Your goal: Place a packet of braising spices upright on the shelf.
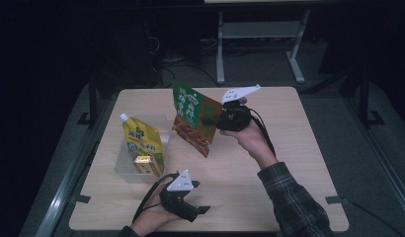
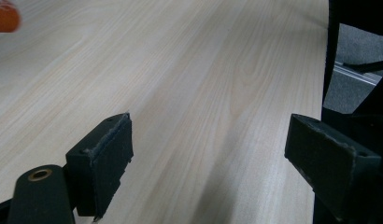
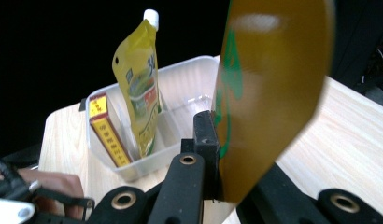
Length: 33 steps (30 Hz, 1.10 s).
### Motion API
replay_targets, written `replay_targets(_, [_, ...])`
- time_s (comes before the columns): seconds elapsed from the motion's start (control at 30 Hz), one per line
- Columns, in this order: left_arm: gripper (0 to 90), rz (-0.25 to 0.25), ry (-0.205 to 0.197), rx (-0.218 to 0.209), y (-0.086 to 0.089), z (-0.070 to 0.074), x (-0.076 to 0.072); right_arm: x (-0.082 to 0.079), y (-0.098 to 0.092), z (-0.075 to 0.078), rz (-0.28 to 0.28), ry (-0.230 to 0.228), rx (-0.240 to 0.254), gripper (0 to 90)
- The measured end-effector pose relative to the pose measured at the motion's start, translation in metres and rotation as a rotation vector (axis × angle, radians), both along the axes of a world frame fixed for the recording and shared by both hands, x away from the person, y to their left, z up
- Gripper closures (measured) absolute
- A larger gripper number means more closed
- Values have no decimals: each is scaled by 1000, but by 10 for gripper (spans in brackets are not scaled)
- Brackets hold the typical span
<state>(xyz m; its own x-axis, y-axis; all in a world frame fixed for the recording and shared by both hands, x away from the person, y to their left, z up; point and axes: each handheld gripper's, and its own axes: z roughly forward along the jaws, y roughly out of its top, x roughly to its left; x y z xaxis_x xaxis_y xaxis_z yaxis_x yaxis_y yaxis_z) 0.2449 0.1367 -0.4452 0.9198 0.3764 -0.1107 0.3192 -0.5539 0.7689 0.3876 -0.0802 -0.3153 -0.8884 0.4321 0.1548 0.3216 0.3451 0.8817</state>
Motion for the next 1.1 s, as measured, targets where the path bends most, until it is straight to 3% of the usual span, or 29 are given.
replay_targets(0.47, [147, 3, -1, -5, 1, 1, 2, 21, 41, 14, 24, -16, 15, 900])
replay_targets(0.73, [147, -2, -17, 6, 1, 2, 1, 29, 63, 17, 32, -13, 26, 900])
replay_targets(1.1, [148, -2, -10, 3, 1, 3, 1, 37, 91, 18, 35, -11, 28, 900])
